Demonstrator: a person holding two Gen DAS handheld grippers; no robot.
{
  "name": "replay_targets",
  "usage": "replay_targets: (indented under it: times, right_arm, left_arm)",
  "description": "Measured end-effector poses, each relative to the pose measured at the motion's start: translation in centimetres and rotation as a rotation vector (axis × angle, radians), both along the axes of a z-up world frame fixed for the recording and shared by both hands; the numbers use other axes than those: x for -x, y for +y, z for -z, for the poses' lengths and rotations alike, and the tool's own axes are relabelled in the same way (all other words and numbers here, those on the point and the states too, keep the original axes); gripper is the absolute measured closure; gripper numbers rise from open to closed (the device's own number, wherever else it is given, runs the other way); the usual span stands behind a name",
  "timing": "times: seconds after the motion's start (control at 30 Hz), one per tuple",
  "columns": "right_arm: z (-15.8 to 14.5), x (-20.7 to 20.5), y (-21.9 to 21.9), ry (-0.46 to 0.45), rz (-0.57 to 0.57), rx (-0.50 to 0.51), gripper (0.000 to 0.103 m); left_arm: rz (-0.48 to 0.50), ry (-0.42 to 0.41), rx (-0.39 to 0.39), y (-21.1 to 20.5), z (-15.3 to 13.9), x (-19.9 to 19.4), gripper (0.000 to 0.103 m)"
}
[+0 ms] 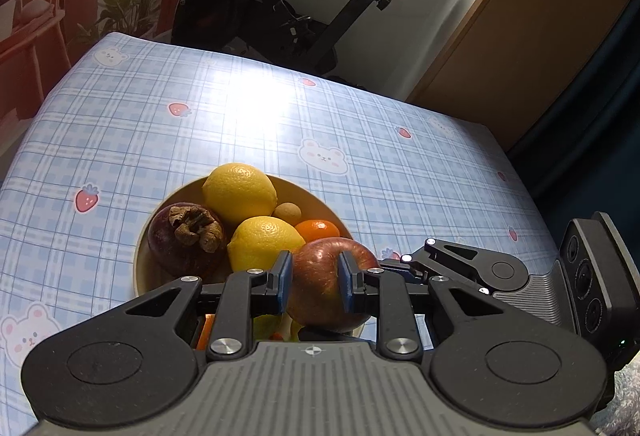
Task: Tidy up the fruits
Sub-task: 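Carry the red apple onto the plate and lower it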
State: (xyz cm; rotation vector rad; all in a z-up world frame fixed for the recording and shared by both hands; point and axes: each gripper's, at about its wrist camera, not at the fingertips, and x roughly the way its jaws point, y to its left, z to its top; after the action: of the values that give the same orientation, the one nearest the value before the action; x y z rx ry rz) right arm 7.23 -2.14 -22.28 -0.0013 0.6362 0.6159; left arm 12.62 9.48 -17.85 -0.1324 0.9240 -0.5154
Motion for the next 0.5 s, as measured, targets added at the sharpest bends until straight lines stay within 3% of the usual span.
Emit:
replay_targets:
  times: [0.37, 0.5]
  right_arm:
    - [0.21, 0.06, -0.01, 0.005, 0.002, 0.011, 0.038]
    - [0.06, 0.23, -0.12, 0.002, 0.014, 0.01, 0.038]
  left_arm:
    - [-0.015, -0.037, -0.032, 0.05, 0.49, 0.23, 0.075]
    - [-0.023, -0.051, -0.041, -0.07, 0.27, 0.48, 0.07]
